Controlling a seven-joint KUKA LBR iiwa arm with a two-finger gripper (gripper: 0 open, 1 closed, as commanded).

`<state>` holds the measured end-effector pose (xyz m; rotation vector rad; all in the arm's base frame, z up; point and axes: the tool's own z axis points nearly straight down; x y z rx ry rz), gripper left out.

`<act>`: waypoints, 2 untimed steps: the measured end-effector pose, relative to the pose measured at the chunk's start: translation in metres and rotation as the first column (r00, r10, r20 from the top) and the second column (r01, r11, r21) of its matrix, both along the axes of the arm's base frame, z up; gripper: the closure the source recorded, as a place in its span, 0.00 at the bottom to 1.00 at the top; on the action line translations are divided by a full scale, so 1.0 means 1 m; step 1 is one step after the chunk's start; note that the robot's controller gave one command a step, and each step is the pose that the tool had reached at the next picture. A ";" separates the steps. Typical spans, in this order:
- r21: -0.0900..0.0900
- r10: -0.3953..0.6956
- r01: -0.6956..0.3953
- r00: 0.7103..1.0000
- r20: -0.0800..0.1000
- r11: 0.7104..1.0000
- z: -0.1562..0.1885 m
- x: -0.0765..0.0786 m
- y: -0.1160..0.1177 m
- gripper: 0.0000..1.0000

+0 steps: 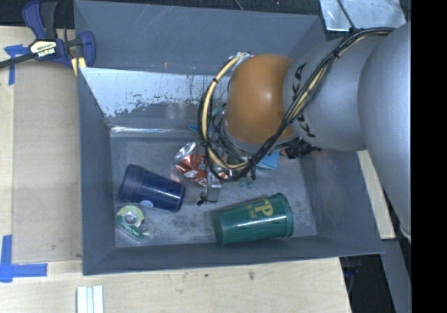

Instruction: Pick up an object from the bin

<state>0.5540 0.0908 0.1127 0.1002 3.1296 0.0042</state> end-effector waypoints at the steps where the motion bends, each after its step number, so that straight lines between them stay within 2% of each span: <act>1: -0.003 0.168 -0.168 0.986 0.001 0.986 -0.027 0.017 -0.001 0.00; 2: -0.001 0.103 -0.103 0.995 0.019 0.995 -0.037 0.045 -0.039 1.00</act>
Offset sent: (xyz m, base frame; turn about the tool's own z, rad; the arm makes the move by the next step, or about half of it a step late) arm 0.0398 -0.0386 -0.0427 -0.1057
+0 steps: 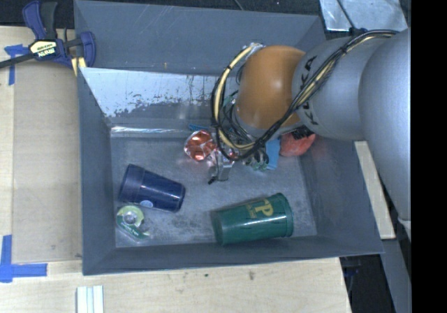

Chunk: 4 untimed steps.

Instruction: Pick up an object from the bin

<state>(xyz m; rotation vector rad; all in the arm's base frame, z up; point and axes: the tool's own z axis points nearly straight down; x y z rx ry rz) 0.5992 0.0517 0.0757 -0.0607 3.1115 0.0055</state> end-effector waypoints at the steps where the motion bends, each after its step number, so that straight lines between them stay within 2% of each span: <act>1: 0.000 0.000 0.000 1.000 0.000 1.000 0.000 0.000 0.000 1.00; 2: 0.000 -0.002 0.002 1.000 0.004 1.000 0.105 0.005 0.004 1.00; 3: 0.001 -0.002 0.002 1.000 0.004 1.000 0.105 0.005 0.004 1.00; 4: 0.001 -0.021 0.022 1.000 -0.006 1.000 0.136 0.000 0.002 1.00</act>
Offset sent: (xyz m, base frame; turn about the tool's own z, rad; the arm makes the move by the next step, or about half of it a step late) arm 0.0042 0.0041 0.1049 0.0014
